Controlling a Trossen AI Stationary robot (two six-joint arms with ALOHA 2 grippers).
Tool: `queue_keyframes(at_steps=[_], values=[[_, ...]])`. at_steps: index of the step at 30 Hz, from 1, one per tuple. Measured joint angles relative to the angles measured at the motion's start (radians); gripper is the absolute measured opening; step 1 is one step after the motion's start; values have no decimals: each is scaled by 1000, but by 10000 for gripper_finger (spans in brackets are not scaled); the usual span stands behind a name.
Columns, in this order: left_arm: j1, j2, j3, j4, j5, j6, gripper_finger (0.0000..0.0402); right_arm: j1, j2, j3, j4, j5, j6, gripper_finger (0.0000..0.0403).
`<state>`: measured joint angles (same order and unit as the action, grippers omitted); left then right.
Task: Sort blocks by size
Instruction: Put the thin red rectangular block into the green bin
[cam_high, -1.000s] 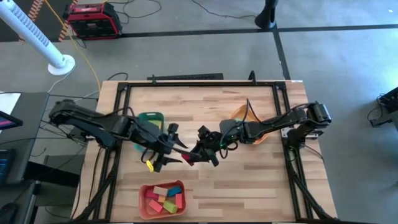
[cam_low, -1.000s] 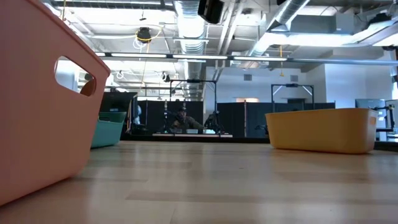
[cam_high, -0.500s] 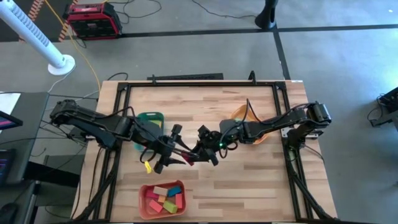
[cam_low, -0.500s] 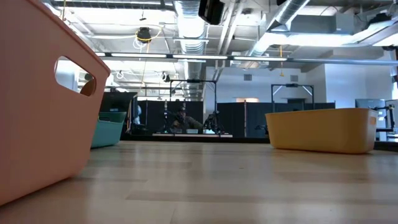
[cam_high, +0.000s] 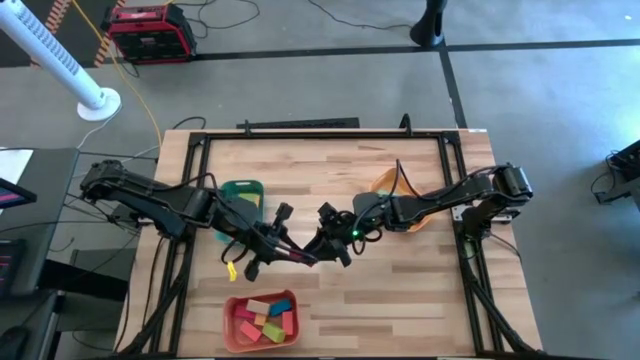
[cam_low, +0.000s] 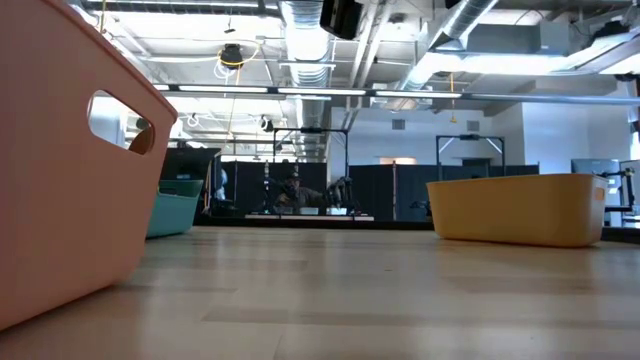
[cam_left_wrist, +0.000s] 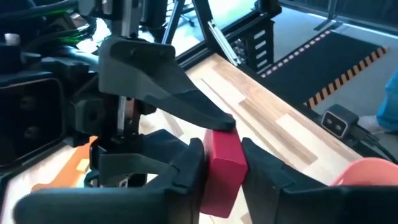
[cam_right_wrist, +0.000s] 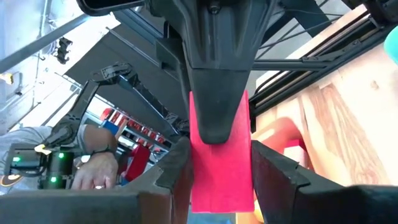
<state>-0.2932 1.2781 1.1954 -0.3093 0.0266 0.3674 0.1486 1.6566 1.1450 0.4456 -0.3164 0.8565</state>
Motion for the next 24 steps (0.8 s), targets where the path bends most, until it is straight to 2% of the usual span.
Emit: queue_keyframes(at_steps=[7, 13, 18, 24], values=[[-2, 0, 0, -4, 20, -9, 62, 0, 0, 0, 3, 0, 3, 171], [-2, -5, 0, -52, 24, -63, 58, -1, 0, 0, -5, 5, -26, 217], [-8, -42, 0, -147, 16, -96, 58, -1, 0, 0, -53, 5, -31, 253], [-9, -111, 0, -332, -58, -159, 57, 8, 0, 0, -142, 5, -43, 260]])
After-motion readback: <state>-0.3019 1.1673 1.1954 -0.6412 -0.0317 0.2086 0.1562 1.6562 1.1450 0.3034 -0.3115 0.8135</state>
